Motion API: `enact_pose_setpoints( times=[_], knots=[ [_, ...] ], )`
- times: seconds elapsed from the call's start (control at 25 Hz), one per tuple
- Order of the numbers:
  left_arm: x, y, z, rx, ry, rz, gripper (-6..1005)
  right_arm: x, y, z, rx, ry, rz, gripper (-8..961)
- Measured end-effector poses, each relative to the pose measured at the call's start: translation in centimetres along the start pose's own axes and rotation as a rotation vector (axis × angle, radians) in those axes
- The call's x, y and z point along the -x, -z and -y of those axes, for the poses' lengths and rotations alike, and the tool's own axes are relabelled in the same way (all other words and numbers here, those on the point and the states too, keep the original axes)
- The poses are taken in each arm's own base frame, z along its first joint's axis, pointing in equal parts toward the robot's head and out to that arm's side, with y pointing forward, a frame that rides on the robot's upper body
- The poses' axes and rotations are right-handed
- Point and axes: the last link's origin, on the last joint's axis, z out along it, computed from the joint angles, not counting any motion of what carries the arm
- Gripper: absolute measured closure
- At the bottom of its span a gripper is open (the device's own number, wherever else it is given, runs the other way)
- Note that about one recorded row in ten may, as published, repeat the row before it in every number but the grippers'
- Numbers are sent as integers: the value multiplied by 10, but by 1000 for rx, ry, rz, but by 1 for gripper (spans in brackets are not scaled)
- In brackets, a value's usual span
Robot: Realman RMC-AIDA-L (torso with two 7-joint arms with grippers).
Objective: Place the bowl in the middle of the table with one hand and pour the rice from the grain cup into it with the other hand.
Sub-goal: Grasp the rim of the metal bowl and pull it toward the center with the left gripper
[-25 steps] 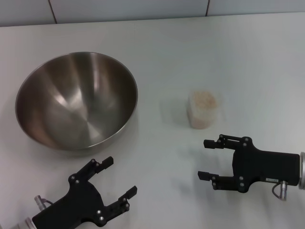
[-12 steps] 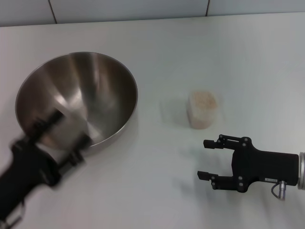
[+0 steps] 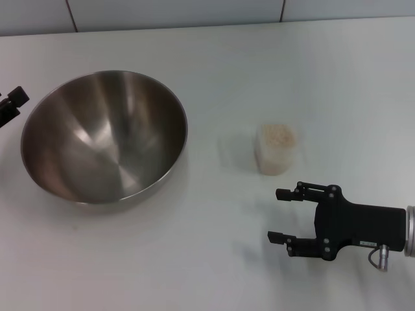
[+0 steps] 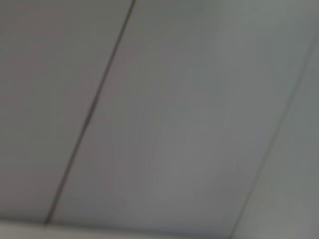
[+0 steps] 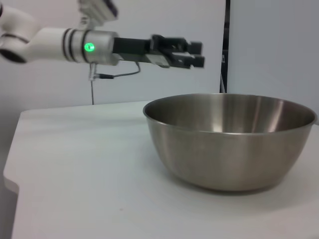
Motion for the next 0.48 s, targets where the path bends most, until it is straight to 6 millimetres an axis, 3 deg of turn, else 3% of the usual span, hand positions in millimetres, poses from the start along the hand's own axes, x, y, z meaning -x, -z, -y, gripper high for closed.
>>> enact_pose_setpoints(
  times=[0.16,0.48],
  knots=[
    [-18,-23,10,-64,-68,188,206,0,1,0,-2,-1,2,211],
    [-17,-46,2,-43,-163,366,205,-1,2,-1,-7,-2,1,211]
  ],
)
